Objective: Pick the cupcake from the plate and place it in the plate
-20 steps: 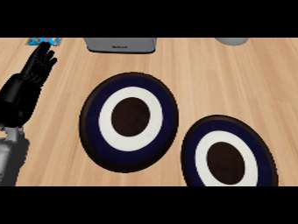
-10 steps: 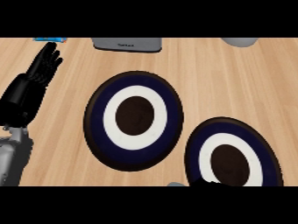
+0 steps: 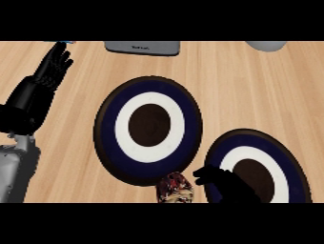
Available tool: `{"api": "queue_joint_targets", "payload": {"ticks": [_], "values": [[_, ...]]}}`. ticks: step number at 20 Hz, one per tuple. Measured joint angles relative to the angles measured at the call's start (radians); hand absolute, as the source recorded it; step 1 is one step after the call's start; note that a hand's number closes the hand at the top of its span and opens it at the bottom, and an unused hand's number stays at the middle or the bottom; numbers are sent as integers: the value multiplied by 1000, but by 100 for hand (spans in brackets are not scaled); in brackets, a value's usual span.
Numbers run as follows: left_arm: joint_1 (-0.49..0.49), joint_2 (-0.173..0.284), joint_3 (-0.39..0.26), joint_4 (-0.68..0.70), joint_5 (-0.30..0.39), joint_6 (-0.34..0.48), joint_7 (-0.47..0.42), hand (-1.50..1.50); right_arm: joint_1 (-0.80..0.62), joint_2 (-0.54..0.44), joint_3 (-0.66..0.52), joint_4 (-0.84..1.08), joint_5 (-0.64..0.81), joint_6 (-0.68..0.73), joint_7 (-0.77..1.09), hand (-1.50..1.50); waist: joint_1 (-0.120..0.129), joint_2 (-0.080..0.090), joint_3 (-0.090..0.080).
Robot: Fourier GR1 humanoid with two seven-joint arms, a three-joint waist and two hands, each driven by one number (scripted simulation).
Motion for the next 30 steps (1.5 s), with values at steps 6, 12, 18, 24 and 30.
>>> {"api": "queue_joint_targets", "payload": {"ticks": [6, 12, 18, 24, 30], "values": [[-1, -10, -12, 10, -5, -3, -6, 0, -263, 157, -127, 246, -92, -115, -4, -150, 15, 0, 2], [-8, -8, -6, 24, -6, -4, -4, 0, -484, 193, -202, 435, -181, -348, -25, -150, 3, -8, 3], [9, -6, 12, 33, -9, 4, -7, 0, -600, 200, -220, 563, -301, -570, -57, -150, -29, -19, 2], [45, 9, 44, 14, -3, 1, -10, 0, -488, 182, -200, 531, -416, -720, -195, -150, -69, -27, 2], [62, 12, 62, -6, 3, -5, 6, 0, -310, 43, -129, 383, -592, -815, -381, -150, -85, -31, 2]]}}
